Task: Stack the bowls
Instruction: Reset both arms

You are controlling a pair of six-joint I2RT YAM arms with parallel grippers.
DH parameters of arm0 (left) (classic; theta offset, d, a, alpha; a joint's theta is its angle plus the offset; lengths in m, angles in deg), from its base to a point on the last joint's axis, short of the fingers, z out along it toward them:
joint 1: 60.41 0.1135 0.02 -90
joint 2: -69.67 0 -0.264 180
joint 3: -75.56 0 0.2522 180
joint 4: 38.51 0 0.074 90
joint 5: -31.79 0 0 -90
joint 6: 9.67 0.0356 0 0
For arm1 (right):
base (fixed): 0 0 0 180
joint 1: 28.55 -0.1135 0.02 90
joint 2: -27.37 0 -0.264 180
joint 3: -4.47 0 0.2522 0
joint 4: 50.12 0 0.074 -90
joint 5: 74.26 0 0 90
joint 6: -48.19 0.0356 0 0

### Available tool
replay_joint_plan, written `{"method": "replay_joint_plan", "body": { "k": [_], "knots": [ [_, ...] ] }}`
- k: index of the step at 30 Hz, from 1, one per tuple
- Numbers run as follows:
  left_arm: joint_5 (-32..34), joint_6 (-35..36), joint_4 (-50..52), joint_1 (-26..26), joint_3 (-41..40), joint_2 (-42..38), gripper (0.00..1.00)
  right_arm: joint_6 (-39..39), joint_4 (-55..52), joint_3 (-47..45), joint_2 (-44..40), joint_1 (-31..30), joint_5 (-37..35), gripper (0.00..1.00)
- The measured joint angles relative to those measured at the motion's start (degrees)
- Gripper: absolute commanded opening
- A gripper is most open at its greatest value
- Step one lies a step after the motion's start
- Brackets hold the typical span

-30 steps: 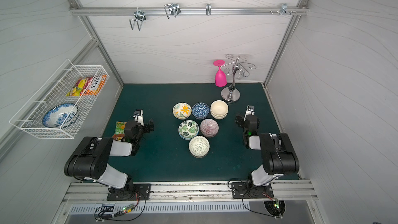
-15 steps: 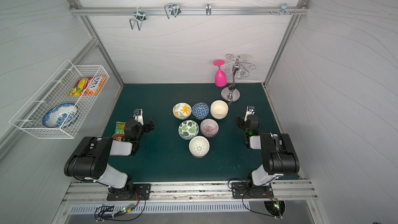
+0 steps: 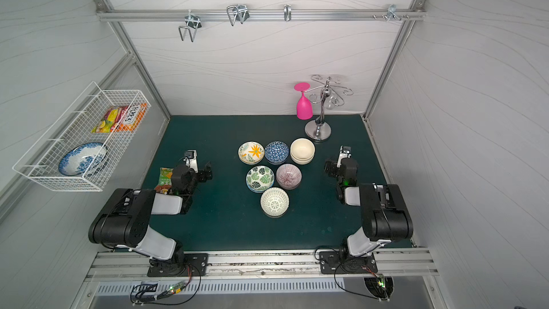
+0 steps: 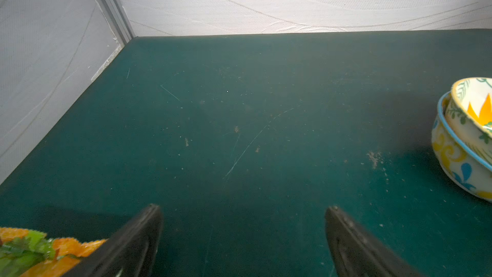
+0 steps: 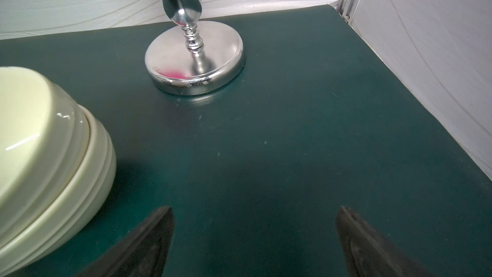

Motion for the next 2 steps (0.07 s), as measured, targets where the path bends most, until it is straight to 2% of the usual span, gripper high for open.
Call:
{"method": "replay_joint_plan", "body": {
  "k": [2],
  "knots": [
    [0.00, 0.00, 0.00, 0.00, 0.00, 0.00, 1.00, 0.00, 0.00, 0.00, 0.00, 0.00, 0.09, 0.99]
  ]
}}
